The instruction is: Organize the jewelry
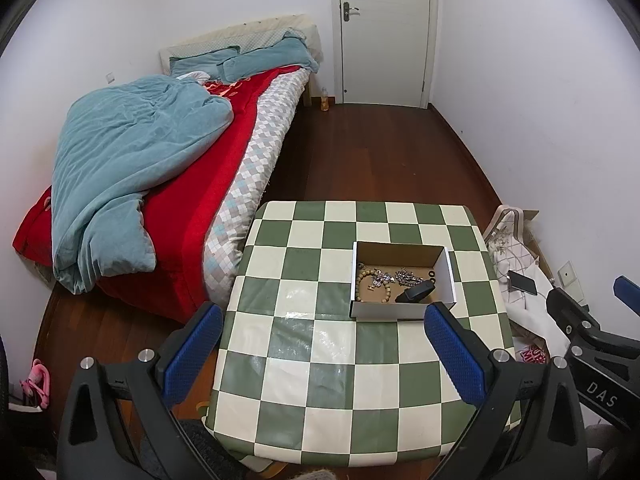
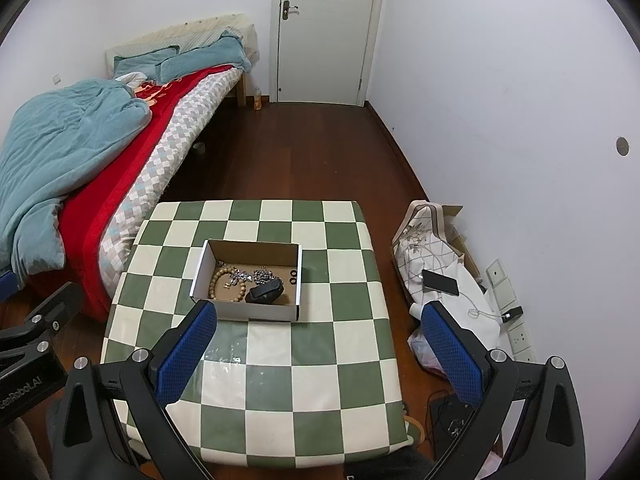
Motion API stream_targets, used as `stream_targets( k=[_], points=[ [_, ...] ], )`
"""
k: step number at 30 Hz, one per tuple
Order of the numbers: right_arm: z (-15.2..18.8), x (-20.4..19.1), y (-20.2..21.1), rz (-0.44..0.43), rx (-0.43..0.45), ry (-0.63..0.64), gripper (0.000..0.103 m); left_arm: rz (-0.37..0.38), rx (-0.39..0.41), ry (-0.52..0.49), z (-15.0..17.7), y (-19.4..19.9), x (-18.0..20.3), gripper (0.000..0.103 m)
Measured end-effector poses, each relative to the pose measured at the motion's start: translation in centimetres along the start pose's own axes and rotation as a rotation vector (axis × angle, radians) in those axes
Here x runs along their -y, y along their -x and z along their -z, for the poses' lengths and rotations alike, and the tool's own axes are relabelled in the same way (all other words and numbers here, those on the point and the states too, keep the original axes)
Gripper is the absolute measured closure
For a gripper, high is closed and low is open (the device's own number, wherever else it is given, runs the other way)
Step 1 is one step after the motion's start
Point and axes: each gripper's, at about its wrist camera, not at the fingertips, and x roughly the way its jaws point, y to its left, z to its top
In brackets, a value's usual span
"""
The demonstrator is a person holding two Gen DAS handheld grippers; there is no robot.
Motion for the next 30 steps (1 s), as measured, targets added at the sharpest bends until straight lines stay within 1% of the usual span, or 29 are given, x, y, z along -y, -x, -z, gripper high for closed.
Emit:
stream_targets(
  k=[30],
  points=[
    [-0.4,-0.2,0.4,-0.008,0.012,0.012,0.000,-0.001,0.012,-0.002,-0.3,1.0,-0.4,0.000]
  ],
)
